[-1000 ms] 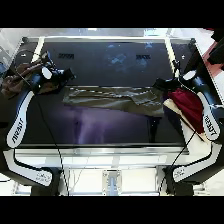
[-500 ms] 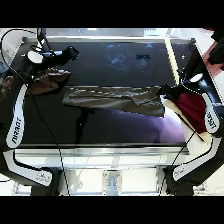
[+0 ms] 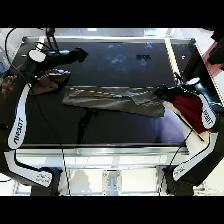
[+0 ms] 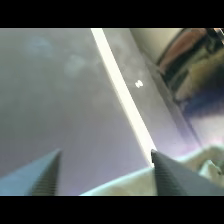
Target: Fold the shirts.
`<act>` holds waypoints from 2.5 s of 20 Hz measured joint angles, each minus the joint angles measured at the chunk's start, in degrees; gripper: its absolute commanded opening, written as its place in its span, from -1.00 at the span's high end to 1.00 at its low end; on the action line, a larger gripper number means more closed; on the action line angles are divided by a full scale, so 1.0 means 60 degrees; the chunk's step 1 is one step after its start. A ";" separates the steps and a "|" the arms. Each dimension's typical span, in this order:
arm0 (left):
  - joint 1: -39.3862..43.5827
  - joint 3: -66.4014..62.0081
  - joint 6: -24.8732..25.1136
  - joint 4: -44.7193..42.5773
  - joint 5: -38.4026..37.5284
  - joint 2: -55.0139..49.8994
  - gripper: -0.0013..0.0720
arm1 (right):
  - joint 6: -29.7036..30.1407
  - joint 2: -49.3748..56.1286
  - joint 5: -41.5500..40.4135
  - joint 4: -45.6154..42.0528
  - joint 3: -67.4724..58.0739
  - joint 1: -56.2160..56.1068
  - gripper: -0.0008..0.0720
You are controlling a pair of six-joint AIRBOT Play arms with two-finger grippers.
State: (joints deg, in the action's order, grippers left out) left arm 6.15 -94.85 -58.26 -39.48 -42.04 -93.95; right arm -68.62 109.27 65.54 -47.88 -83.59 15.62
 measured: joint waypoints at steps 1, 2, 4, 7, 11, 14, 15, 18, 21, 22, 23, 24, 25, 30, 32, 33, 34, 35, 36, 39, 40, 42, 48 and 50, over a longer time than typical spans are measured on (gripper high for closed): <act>0.0142 0.0000 0.0124 -0.0007 -0.0007 -0.0015 0.51 | 0.0138 0.0055 0.0186 0.0146 0.0007 -0.0047 0.34; 0.0295 -0.0004 0.0237 -0.0066 -0.0022 -0.0047 0.78 | 0.0284 0.0087 0.0306 0.0255 -0.0007 -0.0087 0.53; 0.0608 -0.0004 0.0368 -0.0229 -0.0055 -0.0182 0.94 | 0.0517 0.0117 0.0583 0.0550 -0.0066 -0.0124 0.89; 0.1078 -0.0004 0.0106 -0.0404 -0.0109 -0.0583 0.94 | 0.0787 0.0007 0.1002 0.1064 -0.0291 -0.0149 0.89; 0.1759 -0.0004 -0.2546 -0.1796 -0.0404 -0.1552 0.94 | 0.0838 -0.0521 0.1508 0.1395 -0.0838 -0.0178 0.89; 0.2331 -0.0004 -0.3708 -0.2535 -0.0608 -0.2277 0.94 | 0.0583 -0.0994 0.2014 0.1424 -0.1333 -0.0317 0.89; 0.2532 -0.0004 -0.4000 -0.2696 -0.0652 -0.2517 0.94 | 0.0466 -0.1126 0.2222 0.1432 -0.1552 -0.0412 0.89; 0.2965 -0.0004 -0.4626 -0.3002 -0.0860 -0.3104 0.94 | 0.0073 -0.1319 0.2790 0.1388 -0.2255 -0.0849 0.89; 0.3158 -0.0025 -0.5184 -0.3257 -0.0980 -0.3442 0.94 | -0.0284 -0.1395 0.3111 0.1370 -0.3093 -0.1453 0.89; 0.3187 -0.0036 -0.5311 -0.3370 -0.1013 -0.3504 0.94 | -0.0419 -0.1413 0.3155 0.1373 -0.3388 -0.1676 0.90; 0.3209 -0.0066 -0.5370 -0.3497 -0.1075 -0.3552 0.94 | -0.0539 -0.1421 0.3158 0.1377 -0.3654 -0.1880 0.90; 0.3217 -0.0127 -0.5435 -0.3595 -0.1162 -0.3581 0.94 | -0.0685 -0.1421 0.3140 0.1359 -0.3905 -0.2095 0.90; 0.3213 -0.0255 -0.5439 -0.3697 -0.1333 -0.3603 0.94 | -0.0827 -0.1428 0.3060 0.1344 -0.4149 -0.2324 0.90; 0.2670 -0.1712 -0.4860 -0.4375 -0.2852 -0.2932 0.93 | -0.1395 -0.1432 0.2127 0.1235 -0.4790 -0.3483 0.90; 0.2248 -0.2317 -0.4670 -0.5067 -0.3654 -0.2331 0.93 | -0.1570 -0.1432 0.1566 0.1107 -0.4860 -0.4025 0.90; 0.2004 -0.2550 -0.4601 -0.5512 -0.3836 -0.1934 0.94 | -0.1639 -0.1432 0.1271 0.0998 -0.4885 -0.4309 0.91; 0.1752 -0.2728 -0.4546 -0.6113 -0.4087 -0.1515 0.94 | -0.1723 -0.1428 0.0856 0.0918 -0.4911 -0.4641 0.91; 0.1523 -0.2827 -0.4543 -0.6572 -0.4375 -0.1151 0.94 | -0.1821 -0.1395 0.0415 0.0845 -0.4925 -0.4994 0.91; 0.1249 -0.2925 -0.4543 -0.7125 -0.4535 -0.0729 0.94 | -0.1905 -0.1315 -0.0033 0.0761 -0.4925 -0.5348 0.91; 0.0503 -0.3060 -0.4579 -0.8306 -0.5060 0.0248 0.94 | -0.2189 -0.0787 -0.1585 0.0849 -0.4943 -0.6524 0.90; 0.0288 -0.3093 -0.4579 -0.8455 -0.5249 0.0517 0.94 | -0.2248 -0.0492 -0.2076 0.0998 -0.4940 -0.6903 0.89; -0.0051 -0.3122 -0.4597 -0.8837 -0.5708 0.0816 0.93 | -0.2288 0.0146 -0.3574 0.1880 -0.4947 -0.7672 0.04; -0.0372 -0.3140 -0.4564 -0.9136 -0.6513 0.1126 0.93 | -0.1483 0.1282 -0.7697 0.4776 -0.4951 -0.8947 -0.35; -0.0397 -0.3140 -0.4543 -0.9136 -0.6652 0.1133 0.93 | -0.1297 0.1268 -0.7996 0.4860 -0.4972 -0.8681 -0.35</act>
State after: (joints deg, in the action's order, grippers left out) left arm 3.77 -113.69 -85.52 -94.30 -81.95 -87.15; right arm -76.40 116.88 17.56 -18.72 -113.43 -36.47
